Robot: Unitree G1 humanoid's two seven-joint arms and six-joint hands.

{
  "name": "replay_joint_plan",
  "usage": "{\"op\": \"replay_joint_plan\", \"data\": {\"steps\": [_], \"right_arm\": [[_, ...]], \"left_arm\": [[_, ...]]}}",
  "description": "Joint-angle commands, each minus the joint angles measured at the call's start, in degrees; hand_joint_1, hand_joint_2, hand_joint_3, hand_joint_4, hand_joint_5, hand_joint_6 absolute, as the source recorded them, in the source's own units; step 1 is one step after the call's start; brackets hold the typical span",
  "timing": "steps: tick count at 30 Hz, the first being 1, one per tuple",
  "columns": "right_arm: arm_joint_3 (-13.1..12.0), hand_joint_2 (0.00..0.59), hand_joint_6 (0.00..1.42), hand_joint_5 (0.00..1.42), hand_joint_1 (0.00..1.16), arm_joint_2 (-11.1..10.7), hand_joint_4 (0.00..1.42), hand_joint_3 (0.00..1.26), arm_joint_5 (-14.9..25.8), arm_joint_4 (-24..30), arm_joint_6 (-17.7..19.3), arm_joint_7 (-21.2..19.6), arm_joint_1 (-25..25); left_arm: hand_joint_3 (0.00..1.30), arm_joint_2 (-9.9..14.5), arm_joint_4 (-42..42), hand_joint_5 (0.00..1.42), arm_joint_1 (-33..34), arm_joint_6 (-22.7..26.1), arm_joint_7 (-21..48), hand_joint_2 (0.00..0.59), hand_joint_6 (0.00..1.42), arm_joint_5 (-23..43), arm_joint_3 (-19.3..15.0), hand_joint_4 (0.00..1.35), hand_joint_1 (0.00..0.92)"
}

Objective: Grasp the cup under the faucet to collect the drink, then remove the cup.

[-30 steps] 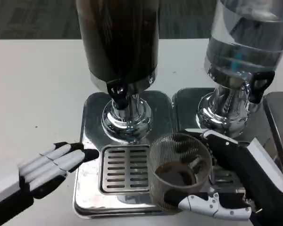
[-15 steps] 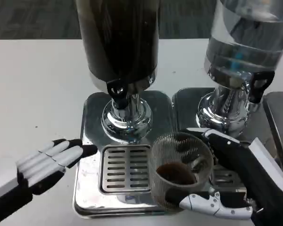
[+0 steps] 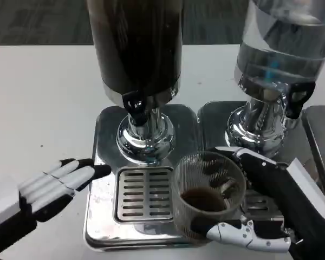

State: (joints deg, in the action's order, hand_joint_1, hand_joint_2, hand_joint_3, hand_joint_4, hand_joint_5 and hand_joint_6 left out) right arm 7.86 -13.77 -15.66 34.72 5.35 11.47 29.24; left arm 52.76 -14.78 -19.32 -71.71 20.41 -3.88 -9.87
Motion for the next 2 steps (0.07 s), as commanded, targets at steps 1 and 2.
{"op": "replay_joint_plan", "data": {"steps": [1,2], "right_arm": [[-0.22,0.250,0.59,0.57,0.76,0.52,0.49,0.46,1.60,1.63,0.83,-0.34,-1.00],[-0.19,0.250,0.59,0.57,0.76,0.56,0.49,0.46,1.73,1.58,0.83,-0.30,-1.06]], "left_arm": [[0.00,0.23,0.10,0.00,0.34,0.52,0.80,0.071,0.00,0.65,0.39,0.00,0.000],[0.00,0.21,0.14,0.00,0.29,0.55,0.78,0.071,0.00,0.64,0.32,0.00,0.000]]}}
